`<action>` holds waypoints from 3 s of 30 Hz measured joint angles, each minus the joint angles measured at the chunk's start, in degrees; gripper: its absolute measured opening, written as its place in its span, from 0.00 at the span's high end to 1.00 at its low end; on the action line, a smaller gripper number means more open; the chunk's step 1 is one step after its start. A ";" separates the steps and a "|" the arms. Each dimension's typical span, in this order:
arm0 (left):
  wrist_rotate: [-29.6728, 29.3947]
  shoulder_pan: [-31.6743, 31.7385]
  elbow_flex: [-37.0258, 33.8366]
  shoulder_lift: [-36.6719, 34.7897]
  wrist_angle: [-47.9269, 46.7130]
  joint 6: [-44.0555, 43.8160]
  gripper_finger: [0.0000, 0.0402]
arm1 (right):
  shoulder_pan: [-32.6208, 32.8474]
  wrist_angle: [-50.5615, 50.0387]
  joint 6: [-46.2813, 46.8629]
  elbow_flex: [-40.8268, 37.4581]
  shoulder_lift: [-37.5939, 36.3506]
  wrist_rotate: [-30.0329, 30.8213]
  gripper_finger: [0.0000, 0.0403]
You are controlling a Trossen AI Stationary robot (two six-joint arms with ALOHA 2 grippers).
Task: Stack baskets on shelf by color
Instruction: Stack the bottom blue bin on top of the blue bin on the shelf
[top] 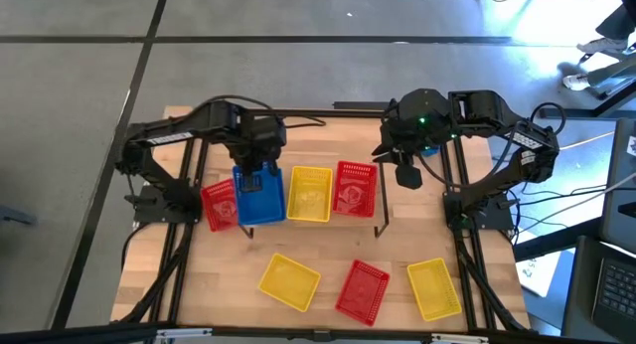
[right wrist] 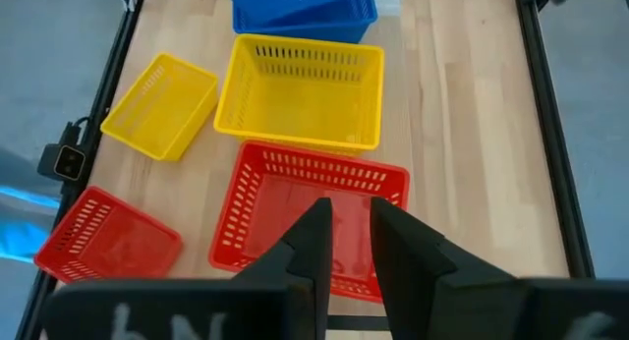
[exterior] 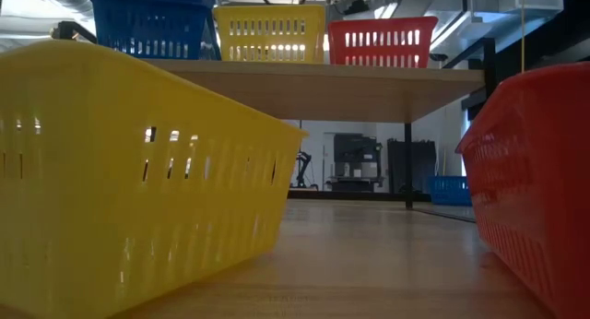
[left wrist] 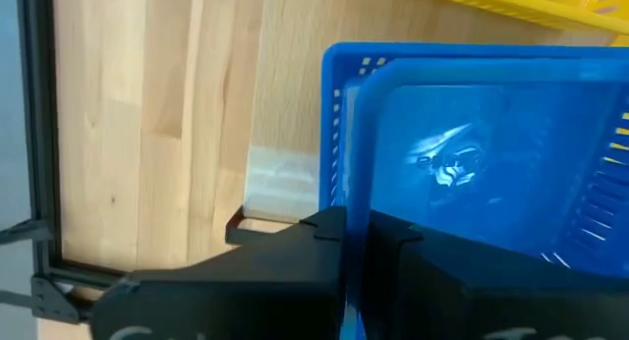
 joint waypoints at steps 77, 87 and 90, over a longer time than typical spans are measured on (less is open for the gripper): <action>-1.95 -2.12 7.06 3.77 -0.50 0.10 1.00 | 0.02 -0.02 -0.68 0.09 0.02 1.38 0.83; -10.89 -2.55 9.93 3.82 -0.50 0.26 1.00 | 0.02 -0.02 -0.70 0.09 0.02 1.36 0.83; -9.24 -2.41 9.17 4.47 -0.48 0.22 1.00 | 0.02 -0.02 -0.68 0.09 0.02 1.36 0.83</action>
